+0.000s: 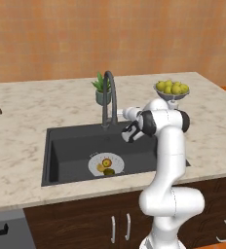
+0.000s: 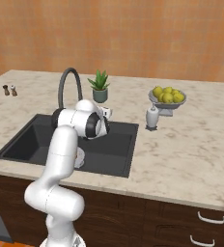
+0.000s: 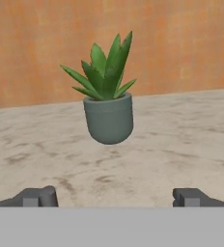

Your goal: Put the colander in the sink, put the kiwi, apple, kiwi in the colander, and turn on the sink faucet and pour water over the colander.

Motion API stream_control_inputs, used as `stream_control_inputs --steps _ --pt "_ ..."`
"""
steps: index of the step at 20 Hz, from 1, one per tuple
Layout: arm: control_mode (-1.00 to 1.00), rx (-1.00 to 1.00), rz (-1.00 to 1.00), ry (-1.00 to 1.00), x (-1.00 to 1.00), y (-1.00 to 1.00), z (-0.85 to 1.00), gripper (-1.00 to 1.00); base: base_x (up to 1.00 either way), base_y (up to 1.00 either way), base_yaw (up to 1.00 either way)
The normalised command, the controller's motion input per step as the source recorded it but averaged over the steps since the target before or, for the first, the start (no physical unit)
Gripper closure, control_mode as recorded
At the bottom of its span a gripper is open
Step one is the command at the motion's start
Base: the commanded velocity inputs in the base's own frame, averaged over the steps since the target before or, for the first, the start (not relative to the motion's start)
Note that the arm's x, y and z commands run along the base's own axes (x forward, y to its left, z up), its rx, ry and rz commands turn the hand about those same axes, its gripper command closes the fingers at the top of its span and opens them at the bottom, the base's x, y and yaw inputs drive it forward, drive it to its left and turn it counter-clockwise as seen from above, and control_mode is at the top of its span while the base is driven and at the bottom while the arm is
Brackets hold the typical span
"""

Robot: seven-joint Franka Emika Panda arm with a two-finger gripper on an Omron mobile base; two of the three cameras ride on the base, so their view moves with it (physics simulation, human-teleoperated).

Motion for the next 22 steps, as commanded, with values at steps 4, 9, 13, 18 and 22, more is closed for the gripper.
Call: stream_control_inputs --steps 4,9,13,18,22 --pt "-1.0 0.0 0.0 -0.01 0.04 -0.52 -0.01 -1.0 0.0 0.0 0.0" --pt "-1.0 0.01 0.0 0.0 0.06 -0.34 0.0 -1.0 0.0 0.0 0.0" --pt "-1.0 0.0 0.0 0.0 0.12 -0.32 0.0 -1.0 0.0 0.0 0.0" --pt "-1.0 0.03 0.0 0.0 0.13 -0.72 0.0 -1.0 0.0 0.0 0.0" --pt "-1.0 0.03 0.0 0.0 0.11 -0.76 0.0 -1.0 0.0 0.0 0.0"
